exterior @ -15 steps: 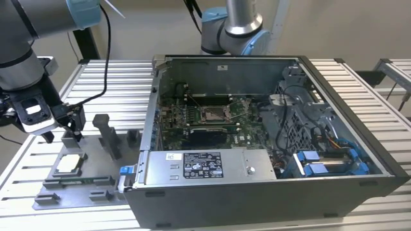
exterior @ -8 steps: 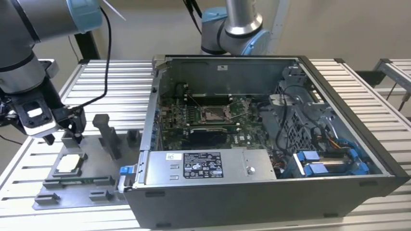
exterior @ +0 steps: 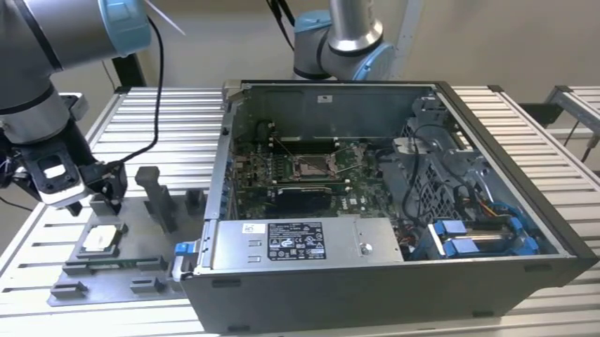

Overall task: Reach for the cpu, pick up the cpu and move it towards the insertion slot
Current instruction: 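Pick up the cpu and move it towards the insertion slot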

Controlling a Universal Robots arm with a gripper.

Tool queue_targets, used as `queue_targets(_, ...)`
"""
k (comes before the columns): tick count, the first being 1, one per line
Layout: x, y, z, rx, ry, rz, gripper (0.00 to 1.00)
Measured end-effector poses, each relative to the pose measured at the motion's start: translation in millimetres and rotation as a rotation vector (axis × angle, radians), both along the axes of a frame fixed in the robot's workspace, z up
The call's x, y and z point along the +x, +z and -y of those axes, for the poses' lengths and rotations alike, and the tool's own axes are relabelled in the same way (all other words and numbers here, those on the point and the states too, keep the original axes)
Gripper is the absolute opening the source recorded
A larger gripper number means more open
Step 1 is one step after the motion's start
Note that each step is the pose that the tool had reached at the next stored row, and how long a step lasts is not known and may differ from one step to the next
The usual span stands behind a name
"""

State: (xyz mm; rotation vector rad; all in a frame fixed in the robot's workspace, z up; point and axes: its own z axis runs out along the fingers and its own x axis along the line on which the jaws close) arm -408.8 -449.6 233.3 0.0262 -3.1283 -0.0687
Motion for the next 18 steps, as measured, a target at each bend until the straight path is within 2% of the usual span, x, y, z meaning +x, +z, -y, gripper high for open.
queue_targets(18,-1.7,-20.5,0.4,0.0000,0.000,-0.0002,1.00)
